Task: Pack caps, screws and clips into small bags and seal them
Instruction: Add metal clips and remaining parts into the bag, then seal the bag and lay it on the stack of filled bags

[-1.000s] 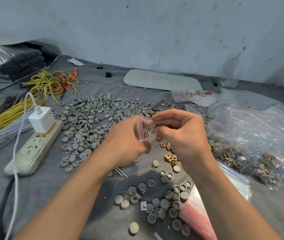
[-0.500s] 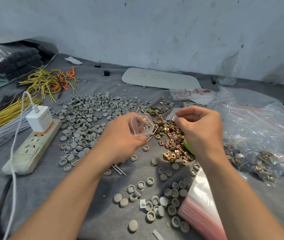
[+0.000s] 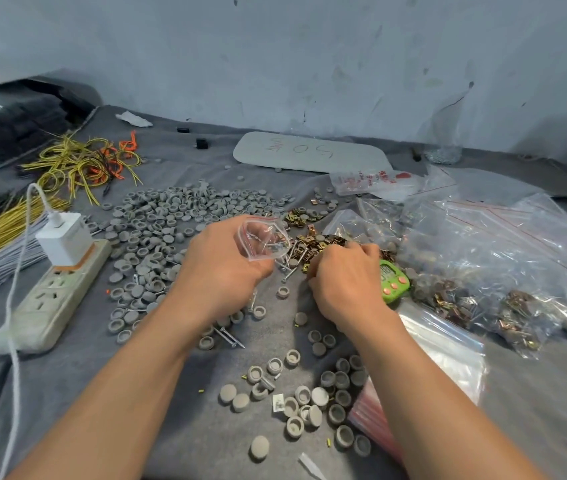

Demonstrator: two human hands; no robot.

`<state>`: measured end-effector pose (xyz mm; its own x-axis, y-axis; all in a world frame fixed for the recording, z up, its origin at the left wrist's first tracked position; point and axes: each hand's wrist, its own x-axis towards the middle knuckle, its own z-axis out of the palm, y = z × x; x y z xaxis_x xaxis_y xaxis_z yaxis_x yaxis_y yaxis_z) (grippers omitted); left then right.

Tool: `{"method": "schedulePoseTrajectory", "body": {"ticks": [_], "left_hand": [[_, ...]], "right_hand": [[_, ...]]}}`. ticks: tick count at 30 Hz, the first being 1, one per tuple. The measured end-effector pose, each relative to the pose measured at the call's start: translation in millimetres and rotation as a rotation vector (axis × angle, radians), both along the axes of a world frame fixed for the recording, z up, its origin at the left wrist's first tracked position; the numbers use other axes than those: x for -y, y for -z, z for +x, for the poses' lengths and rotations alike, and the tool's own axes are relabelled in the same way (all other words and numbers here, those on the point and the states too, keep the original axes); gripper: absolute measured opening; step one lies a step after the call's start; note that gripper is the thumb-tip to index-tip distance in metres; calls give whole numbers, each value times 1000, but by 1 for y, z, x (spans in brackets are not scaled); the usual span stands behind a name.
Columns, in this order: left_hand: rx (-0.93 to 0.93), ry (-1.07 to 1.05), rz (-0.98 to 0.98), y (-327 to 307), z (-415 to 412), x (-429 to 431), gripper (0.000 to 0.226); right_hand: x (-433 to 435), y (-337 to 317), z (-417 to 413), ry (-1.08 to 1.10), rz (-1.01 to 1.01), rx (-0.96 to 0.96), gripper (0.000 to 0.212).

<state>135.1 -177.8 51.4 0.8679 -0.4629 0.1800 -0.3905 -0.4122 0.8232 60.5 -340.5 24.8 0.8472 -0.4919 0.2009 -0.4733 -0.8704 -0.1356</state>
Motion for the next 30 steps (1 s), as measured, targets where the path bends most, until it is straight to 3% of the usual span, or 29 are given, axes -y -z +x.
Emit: {"method": "schedulePoseTrajectory", "body": {"ticks": [3,6,10,12,15,17,20,24,27,30], "left_hand": [[-4,9,7,0,0,-1,27],[20,8,17,-2,-1,-1,25],[67,33,94,-6,-8,2,25],[71,54,129,-8,-12,4,26],[77,124,137,-9,-14,5,33],[46,169,106,-10,-13,3,35],[-29,173,19,-12,-11,-2,42],[-195,287,-235,-19,-13,-5,44],[-217,415,-332,-25,-17,-5,46],[-123,258,-286,-22,-14,-4,27]], "right_hand": [[0,-4,0,-4,155,85,13],[1,-20,-6,-6,657,396,5],[-6,-40,-18,-152,990,752,11],[-15,-44,-20,-247,982,764,11],[-28,-38,-16,-309,665,620,13],[-36,-35,-15,-287,585,646,16],[-36,-33,-17,-191,850,769,32],[-30,-35,-21,-296,1195,673,47],[-30,-41,-28,-448,1312,657,37],[-28,-43,-32,-362,1296,689,20]]}}
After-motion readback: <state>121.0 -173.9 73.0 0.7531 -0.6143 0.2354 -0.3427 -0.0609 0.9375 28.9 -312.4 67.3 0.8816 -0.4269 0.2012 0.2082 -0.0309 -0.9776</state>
